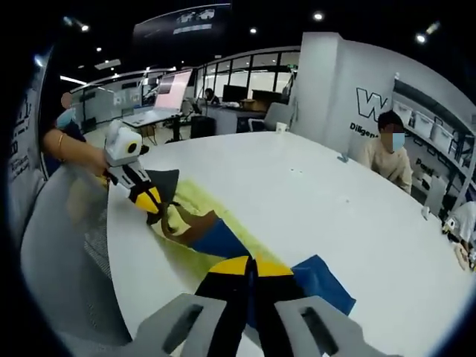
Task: Fold the garment on the visible template until the final outline fits inside the template.
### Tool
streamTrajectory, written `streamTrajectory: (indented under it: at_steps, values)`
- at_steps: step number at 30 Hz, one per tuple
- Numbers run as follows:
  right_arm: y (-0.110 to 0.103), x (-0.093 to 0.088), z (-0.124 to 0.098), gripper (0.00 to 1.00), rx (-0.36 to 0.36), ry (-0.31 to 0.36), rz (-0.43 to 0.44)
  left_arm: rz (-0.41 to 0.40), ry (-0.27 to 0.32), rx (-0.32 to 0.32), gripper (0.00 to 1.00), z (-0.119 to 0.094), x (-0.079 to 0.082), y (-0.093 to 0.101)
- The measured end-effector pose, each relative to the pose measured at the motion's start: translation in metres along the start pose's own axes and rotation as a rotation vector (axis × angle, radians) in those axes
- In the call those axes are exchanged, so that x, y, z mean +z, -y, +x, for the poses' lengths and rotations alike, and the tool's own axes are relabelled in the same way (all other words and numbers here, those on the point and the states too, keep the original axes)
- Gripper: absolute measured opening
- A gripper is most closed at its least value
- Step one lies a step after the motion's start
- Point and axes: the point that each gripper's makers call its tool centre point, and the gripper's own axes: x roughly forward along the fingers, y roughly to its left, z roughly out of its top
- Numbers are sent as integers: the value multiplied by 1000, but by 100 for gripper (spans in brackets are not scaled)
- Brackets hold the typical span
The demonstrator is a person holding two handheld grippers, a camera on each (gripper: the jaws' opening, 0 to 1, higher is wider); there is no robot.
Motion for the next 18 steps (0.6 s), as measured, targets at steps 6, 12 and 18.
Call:
streamTrajectory:
  at_steps: [6, 12, 18]
  values:
    - [5, 17, 5, 0, 3, 72, 79, 24, 91, 103, 2, -15, 40, -21]
    - [26, 29, 18, 0, -15, 121, 119, 67, 125, 187, 2, -19, 73, -46]
    - [45, 48, 36, 0, -44, 147, 133, 123, 158, 206, 2, -22, 114, -65]
